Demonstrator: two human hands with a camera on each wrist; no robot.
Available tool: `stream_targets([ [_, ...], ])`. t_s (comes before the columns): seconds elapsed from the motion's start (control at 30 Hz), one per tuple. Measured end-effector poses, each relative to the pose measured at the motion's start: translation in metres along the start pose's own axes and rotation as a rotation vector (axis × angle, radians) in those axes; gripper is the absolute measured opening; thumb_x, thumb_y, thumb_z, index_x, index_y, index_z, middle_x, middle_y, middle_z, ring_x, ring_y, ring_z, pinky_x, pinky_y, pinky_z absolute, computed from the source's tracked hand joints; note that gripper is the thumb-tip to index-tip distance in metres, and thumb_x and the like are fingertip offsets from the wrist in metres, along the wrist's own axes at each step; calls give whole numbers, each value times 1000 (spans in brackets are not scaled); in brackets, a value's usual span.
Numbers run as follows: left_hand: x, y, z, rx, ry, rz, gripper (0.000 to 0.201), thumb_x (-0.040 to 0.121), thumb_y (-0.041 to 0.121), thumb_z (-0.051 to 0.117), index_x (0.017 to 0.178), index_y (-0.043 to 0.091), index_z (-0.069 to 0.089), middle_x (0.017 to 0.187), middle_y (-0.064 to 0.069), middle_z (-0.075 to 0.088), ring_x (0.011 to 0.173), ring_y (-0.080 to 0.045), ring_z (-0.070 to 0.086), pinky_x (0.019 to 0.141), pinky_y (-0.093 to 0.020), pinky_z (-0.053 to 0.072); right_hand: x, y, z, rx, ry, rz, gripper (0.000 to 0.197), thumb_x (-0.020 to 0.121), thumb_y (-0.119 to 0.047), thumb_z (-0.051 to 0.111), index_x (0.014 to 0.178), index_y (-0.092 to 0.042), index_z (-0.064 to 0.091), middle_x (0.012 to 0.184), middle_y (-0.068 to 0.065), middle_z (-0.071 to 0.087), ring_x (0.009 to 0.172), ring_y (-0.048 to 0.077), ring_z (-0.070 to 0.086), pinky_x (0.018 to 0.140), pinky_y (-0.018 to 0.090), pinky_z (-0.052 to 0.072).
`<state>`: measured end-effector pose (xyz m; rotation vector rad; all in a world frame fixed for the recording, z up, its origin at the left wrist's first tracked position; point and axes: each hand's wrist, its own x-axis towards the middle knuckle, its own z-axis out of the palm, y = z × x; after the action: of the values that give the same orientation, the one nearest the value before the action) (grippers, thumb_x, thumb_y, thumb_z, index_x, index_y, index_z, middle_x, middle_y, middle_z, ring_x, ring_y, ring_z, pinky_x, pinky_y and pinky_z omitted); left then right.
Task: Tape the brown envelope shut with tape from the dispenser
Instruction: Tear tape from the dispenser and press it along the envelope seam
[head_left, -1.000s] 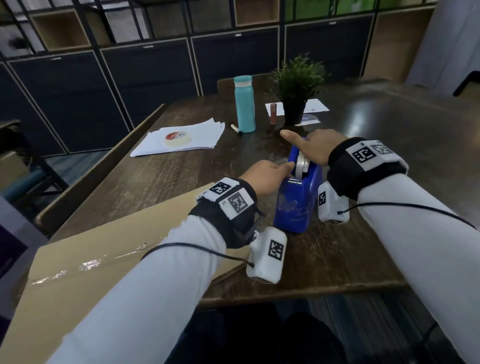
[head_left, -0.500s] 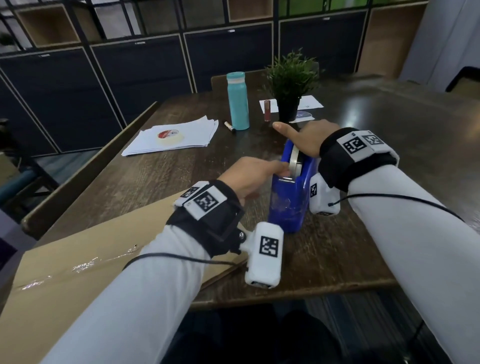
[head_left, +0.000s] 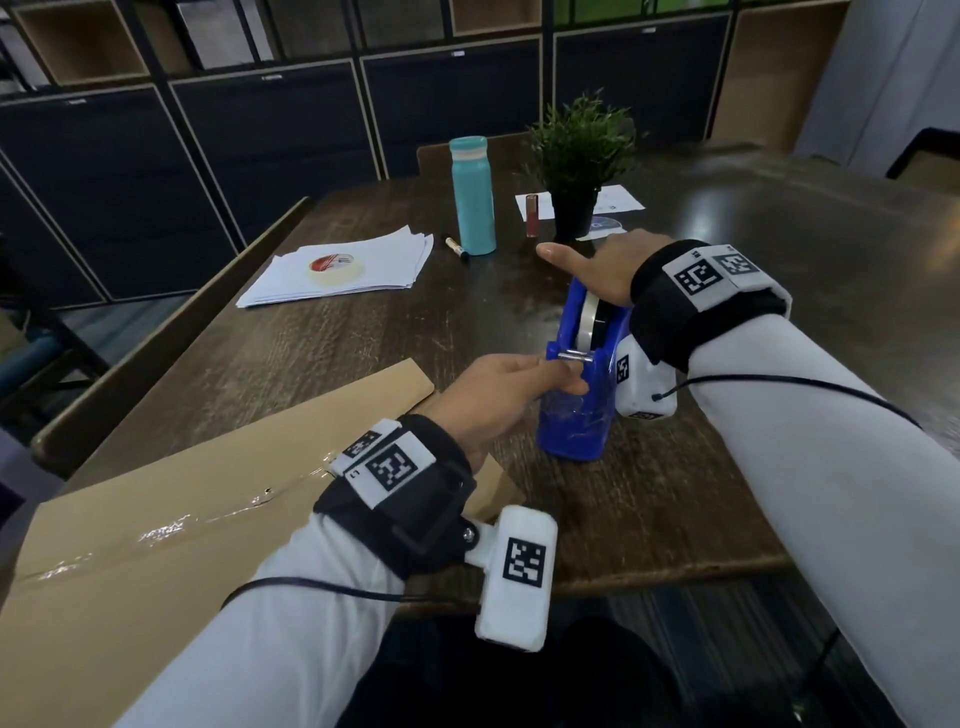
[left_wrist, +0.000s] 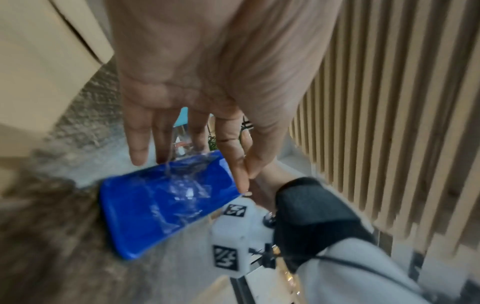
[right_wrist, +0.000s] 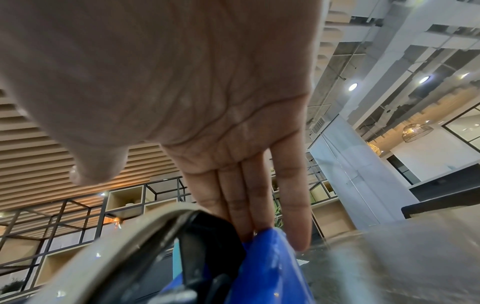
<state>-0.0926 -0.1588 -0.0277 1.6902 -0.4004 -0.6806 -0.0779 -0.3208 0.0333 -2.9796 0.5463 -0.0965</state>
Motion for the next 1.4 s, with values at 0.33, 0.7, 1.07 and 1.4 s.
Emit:
stream_targets([
  [0.33, -2, -4, 1, 210, 27, 127, 22, 90, 17, 61, 68, 13, 64, 96, 19, 59, 74, 4, 58, 76, -21, 41, 4, -3, 5, -58, -5, 15, 83, 84, -78, 11, 61, -8, 51, 64, 9, 48, 57, 20, 45, 68, 33, 38],
  [0.7, -4, 12, -30, 667, -154, 168, 21, 89, 27, 63, 70, 21, 70, 124, 7, 63, 127, -1, 45, 107, -36, 34, 0, -5, 2, -2, -25, 22, 80, 87, -75, 12, 63, -8, 51, 66, 8, 50, 58, 19, 45, 70, 31, 36],
  [1.07, -46, 1, -114, 656, 158, 457, 18, 88, 32, 62, 79, 20, 73, 116, 15, 65, 108, -1, 61, 101, -41, 46, -36, -26, -22, 189, 32, -298, 43, 95, -44, 49, 128, -17, 55, 129, 5, 57, 116, 20, 54, 96, 32, 42],
  [1.4, -64, -9, -140, 668, 285, 477, 18, 84, 34, 63, 78, 21, 73, 112, 18, 63, 101, 5, 59, 83, -11, 44, -63, -83, -3, 529, -162, -561, 21, 87, -33, 65, 106, -24, 69, 106, -8, 66, 105, 8, 58, 85, 20, 43],
])
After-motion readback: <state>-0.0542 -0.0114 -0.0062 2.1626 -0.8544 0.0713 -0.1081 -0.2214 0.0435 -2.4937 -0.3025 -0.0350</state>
